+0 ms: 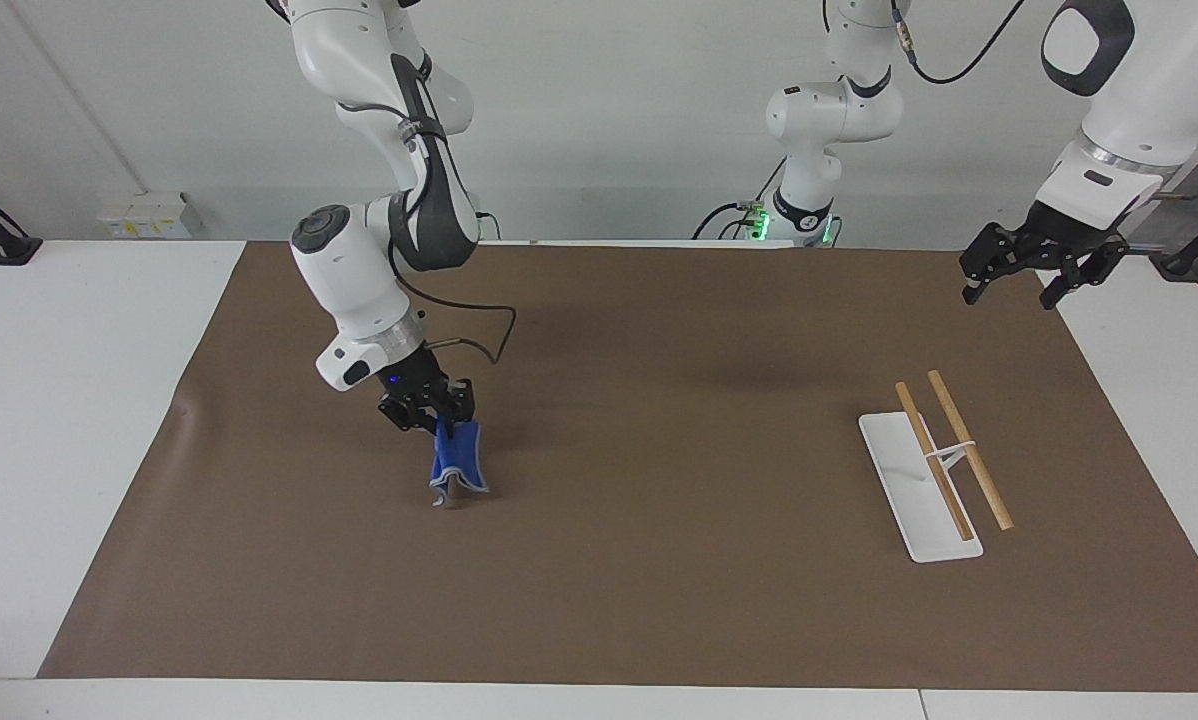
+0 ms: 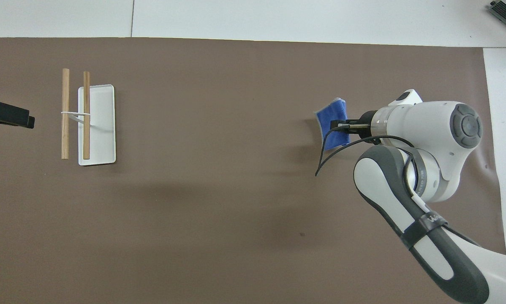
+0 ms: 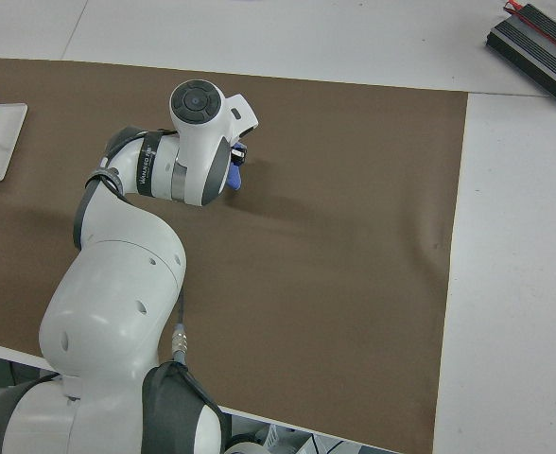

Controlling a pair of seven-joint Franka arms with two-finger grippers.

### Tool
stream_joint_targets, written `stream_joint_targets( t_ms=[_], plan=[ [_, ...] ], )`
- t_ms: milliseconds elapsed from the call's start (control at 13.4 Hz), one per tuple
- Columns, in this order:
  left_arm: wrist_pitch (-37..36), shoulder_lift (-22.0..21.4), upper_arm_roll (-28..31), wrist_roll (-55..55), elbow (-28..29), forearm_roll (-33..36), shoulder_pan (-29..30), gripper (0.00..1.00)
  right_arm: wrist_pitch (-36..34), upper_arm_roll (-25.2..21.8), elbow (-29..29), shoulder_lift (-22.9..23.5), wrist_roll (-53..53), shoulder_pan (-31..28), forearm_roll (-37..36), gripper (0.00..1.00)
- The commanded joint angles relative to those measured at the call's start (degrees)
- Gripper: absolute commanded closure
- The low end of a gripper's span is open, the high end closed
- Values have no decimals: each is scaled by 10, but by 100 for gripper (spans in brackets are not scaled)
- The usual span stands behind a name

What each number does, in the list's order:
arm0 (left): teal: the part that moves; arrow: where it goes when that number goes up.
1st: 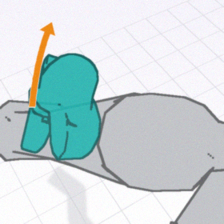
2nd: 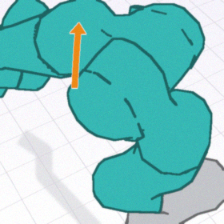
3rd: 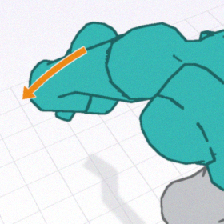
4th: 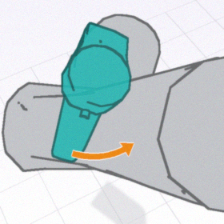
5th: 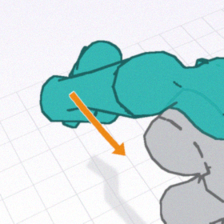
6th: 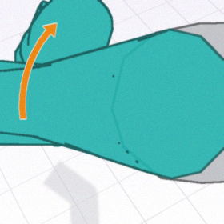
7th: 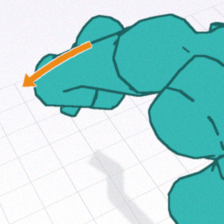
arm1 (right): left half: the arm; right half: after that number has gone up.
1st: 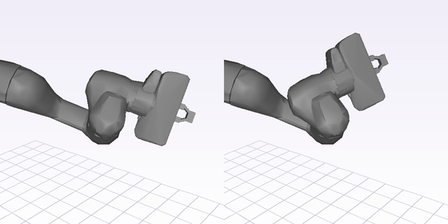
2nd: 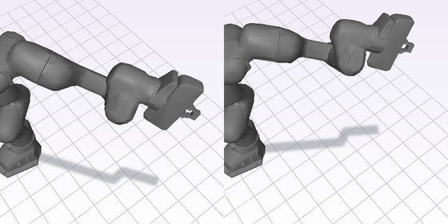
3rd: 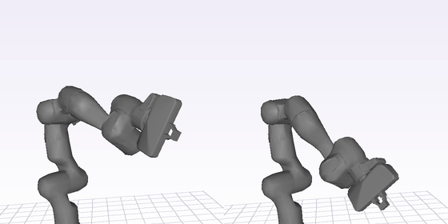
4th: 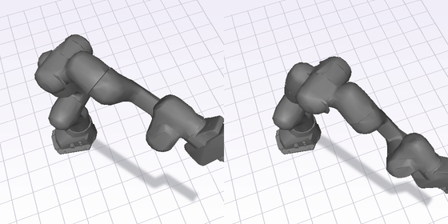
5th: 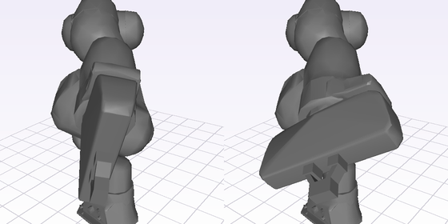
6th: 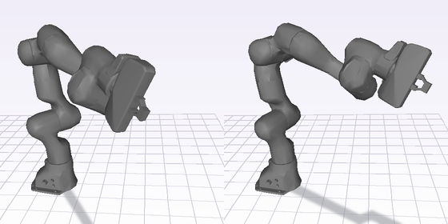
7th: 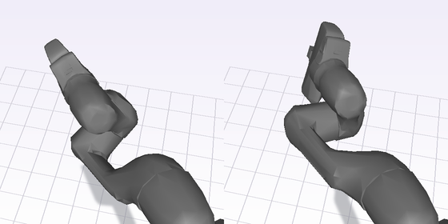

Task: Right arm passes towel to left arm to hang
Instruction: 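Lift the towel with the right gripper while the left gripper reaches forward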

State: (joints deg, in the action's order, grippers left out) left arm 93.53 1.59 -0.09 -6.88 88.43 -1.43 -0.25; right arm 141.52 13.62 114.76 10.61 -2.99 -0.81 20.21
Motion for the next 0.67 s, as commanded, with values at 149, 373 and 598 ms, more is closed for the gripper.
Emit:
stream_joint_targets(
  t_ms=[149, 373, 598],
  plan=[
    [-3, -17, -3, -6, 18, -3, 6, 0, -9, 13, -59, 6, -60, 51, 122, 100],
    [-3, -17, -3, -6, 18, -3, 6, 0, -4, 13, -82, 13, -73, 75, 202, 100],
    [7, -16, -3, -6, 17, -3, -2, 0, 43, 14, -88, 18, -73, 109, 233, 100]
  ],
)
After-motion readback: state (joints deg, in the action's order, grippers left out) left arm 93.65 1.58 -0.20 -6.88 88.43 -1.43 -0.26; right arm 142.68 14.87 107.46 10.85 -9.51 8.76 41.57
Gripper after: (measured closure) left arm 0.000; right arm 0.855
